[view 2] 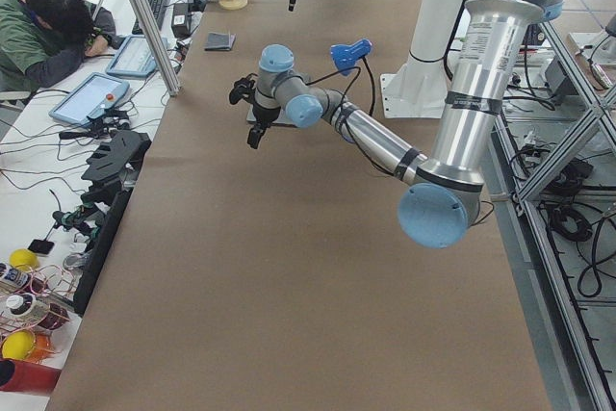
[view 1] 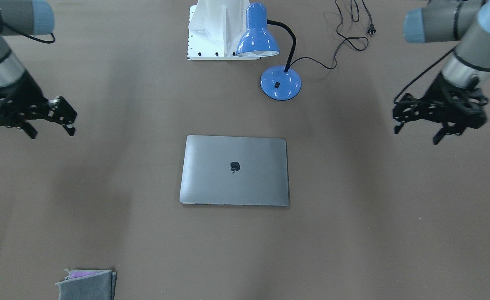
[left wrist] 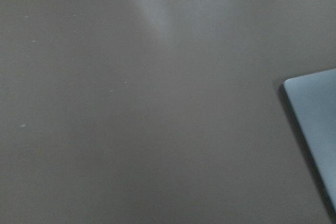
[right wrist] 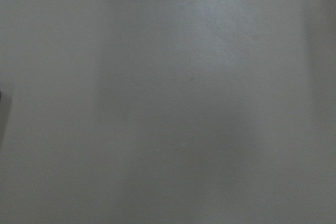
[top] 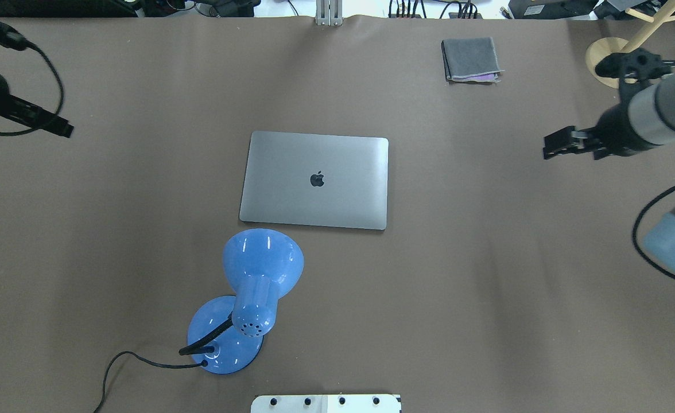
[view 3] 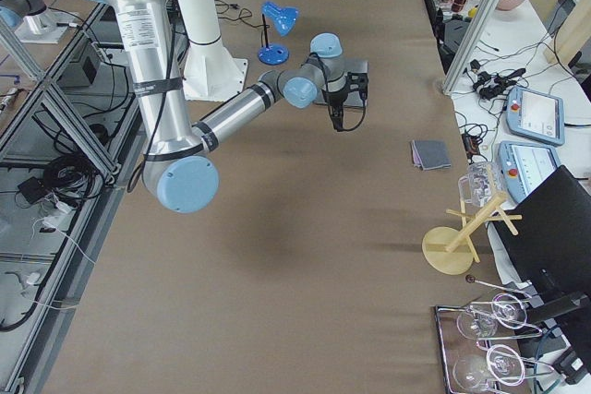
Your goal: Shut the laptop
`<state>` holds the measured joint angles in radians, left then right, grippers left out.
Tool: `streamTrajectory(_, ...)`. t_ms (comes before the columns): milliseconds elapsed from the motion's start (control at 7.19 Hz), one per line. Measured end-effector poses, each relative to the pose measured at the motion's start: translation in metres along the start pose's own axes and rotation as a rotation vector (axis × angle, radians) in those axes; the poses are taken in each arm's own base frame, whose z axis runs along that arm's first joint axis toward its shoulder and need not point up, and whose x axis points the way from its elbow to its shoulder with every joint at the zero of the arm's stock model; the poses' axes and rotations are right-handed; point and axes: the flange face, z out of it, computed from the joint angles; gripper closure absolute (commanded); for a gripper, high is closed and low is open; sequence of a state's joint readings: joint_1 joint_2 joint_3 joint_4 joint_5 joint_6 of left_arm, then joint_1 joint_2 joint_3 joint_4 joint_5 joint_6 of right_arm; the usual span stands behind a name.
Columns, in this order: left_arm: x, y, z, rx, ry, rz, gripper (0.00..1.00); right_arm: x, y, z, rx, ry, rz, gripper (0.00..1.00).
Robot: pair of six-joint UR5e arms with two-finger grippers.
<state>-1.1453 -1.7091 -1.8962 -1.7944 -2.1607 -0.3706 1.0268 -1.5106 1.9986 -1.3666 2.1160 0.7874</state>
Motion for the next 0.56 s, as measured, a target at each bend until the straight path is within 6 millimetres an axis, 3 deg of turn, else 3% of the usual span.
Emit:
streamTrajectory(278,-0.115,0.028,-0.037,-0.076,-0.010,0.038,0.00,0.135,0.015,-0.039,-0.020,0.031,-0.064,0.00)
streamTrajectory(417,-0.164,0.043,-0.051,-0.153,-0.020,0.015,0.00,0.199,0.030,-0.047,-0.029,0.065,-0.087,0.00)
streamTrajectory(557,-0.198,0.061,-0.056,-0.231,-0.020,-0.057,0.00,0.257,0.051,-0.044,-0.055,0.101,-0.106,0.00)
